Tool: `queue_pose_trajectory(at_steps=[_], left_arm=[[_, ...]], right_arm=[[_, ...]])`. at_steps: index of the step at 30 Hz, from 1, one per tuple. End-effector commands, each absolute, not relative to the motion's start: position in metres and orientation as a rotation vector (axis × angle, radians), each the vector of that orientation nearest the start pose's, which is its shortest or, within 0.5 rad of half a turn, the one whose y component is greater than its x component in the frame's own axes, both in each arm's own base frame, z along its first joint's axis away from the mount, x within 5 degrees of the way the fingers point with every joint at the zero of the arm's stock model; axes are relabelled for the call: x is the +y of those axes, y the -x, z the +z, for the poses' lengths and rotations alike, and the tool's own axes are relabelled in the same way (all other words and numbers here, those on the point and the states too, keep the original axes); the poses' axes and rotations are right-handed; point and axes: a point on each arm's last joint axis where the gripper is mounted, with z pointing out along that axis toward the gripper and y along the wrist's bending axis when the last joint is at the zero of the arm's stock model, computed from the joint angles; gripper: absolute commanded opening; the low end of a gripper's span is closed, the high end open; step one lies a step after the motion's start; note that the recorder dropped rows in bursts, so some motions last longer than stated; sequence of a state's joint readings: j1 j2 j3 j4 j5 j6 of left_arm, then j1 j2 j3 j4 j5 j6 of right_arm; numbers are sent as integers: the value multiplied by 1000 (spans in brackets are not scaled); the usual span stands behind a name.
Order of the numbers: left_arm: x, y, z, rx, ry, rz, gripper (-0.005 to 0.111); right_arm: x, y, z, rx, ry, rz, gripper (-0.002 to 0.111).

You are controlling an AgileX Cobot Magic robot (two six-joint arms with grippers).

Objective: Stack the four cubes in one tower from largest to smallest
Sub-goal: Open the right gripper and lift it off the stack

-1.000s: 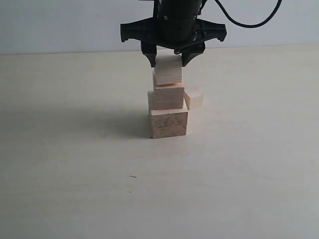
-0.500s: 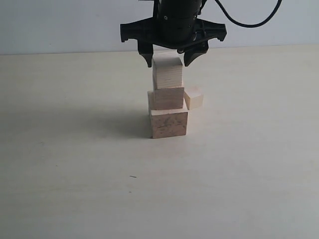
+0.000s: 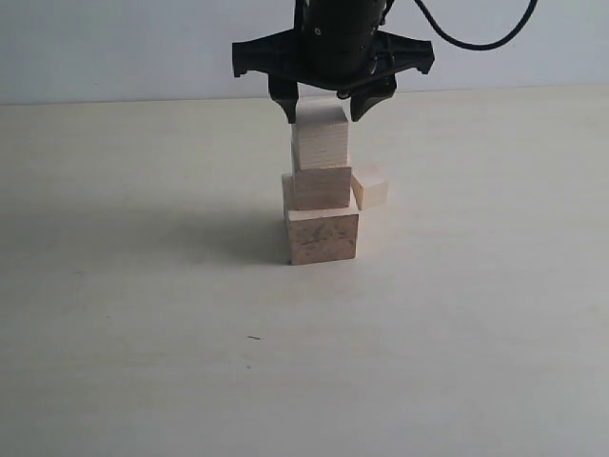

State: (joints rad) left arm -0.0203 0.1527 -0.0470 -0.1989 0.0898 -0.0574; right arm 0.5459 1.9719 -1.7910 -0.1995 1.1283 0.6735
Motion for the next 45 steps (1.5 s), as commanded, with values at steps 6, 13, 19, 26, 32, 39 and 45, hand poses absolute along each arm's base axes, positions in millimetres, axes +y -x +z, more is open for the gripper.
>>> queue_pose_trajectory(at_steps=[6,13,19,26,32,39,45], left_arm=[[-3,-68,212,1667,176,-227,0],[-3,-68,212,1667,176,-227,0],[-3,-68,212,1667,176,-227,0],[-3,-68,212,1667,176,-227,0],[-3,-68,212,1667,176,-227,0],[-3,-68,212,1667,176,-227,0],[-3,-68,212,1667,176,-227,0]], right_arm=[[208,-378,286,2700,-129,50,61],[207,-378,286,2693,-166,53,61],[208,-379,287,2689,-177,66,61],[216,-380,314,2642,-153,213,61],[190,-373,366,2512,-75,34,61],[107,-404,362,2598,-100,10,61],[74,-438,306,2764,36,218,61]])
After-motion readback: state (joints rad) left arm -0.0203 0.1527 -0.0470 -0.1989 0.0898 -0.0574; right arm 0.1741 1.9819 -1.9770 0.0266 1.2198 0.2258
